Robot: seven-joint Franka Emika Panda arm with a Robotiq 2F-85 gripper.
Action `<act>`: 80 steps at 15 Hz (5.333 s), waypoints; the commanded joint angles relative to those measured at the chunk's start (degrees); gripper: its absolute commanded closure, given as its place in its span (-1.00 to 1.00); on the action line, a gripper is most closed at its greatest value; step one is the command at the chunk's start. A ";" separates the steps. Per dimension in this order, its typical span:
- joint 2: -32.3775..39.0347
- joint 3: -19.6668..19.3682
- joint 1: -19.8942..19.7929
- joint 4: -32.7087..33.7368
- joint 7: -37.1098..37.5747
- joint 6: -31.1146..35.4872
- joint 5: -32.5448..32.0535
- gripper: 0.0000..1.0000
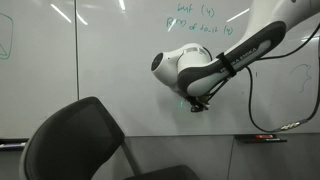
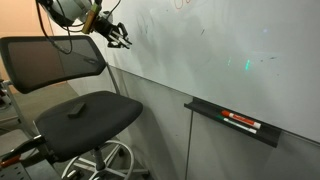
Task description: Use the marker on the chair to draw on the whiteboard
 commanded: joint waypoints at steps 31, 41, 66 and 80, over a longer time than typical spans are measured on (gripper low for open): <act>16.56 -6.70 4.30 18.72 19.91 3.60 -6.60 0.81; 16.36 -9.16 2.83 18.09 19.77 3.98 -7.07 0.81; -10.07 -3.77 -3.91 -14.21 17.32 1.09 12.94 0.81; -16.87 0.22 -2.93 -31.65 12.13 10.85 43.03 0.80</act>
